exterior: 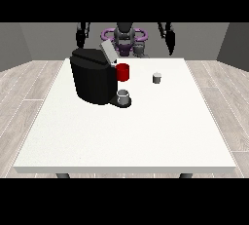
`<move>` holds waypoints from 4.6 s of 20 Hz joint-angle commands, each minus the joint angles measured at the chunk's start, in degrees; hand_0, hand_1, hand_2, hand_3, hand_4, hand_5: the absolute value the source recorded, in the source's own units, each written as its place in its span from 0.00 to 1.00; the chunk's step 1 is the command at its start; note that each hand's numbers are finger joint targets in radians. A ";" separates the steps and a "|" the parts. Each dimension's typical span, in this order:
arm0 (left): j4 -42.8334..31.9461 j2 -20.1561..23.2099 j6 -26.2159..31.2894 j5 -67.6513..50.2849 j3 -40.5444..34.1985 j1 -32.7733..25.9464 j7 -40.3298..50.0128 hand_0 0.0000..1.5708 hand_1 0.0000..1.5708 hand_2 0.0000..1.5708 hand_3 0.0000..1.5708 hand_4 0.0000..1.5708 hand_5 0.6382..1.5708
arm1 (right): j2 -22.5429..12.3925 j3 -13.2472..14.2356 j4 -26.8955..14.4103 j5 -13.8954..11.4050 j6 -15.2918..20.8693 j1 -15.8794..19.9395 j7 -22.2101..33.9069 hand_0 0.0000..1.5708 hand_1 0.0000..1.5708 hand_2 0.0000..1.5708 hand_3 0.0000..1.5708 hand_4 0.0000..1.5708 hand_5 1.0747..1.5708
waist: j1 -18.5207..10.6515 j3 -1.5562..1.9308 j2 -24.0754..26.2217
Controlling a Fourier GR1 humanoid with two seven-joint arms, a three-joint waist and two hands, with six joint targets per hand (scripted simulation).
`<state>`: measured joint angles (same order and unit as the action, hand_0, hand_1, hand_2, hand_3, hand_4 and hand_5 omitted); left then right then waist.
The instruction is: Insert the coffee pod into the coffee machine and close the lid
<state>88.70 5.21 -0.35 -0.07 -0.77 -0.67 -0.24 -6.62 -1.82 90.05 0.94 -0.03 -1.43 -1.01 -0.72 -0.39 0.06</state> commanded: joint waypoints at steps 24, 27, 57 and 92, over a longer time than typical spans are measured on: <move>-12.05 9.98 7.40 4.97 -5.20 11.79 -1.07 0.00 0.00 0.00 0.00 0.00 1.00 | 3.81 4.21 0.41 2.00 4.47 3.80 -3.98 0.00 0.00 0.00 0.00 0.12 1.00 | 7.24 0.37 -3.55; -16.45 10.81 7.42 7.52 -4.69 13.16 -3.65 0.00 0.00 0.00 0.00 0.00 1.00 | 6.53 0.74 -1.56 -0.90 6.80 2.76 -7.03 0.00 0.00 0.00 0.00 0.18 1.00 | 7.04 0.37 -5.73; -44.52 13.38 1.91 26.44 -0.10 27.43 -6.80 0.38 0.38 0.46 0.30 0.00 1.00 | 4.62 4.86 -13.92 -0.98 7.81 11.22 -5.84 0.00 0.00 0.00 0.00 0.30 1.00 | 7.07 0.39 -7.88; -48.06 13.55 3.92 35.68 0.96 42.64 -12.60 0.82 0.82 0.87 0.85 0.35 1.00 | 3.62 7.86 -20.96 2.81 7.21 13.50 -4.58 0.00 0.00 0.00 0.00 0.30 1.00 | 5.96 0.42 -3.33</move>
<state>38.19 18.35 -1.71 36.57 0.15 39.18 -14.07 -1.81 4.00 72.20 2.05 8.72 12.14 -4.38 6.54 0.01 -5.00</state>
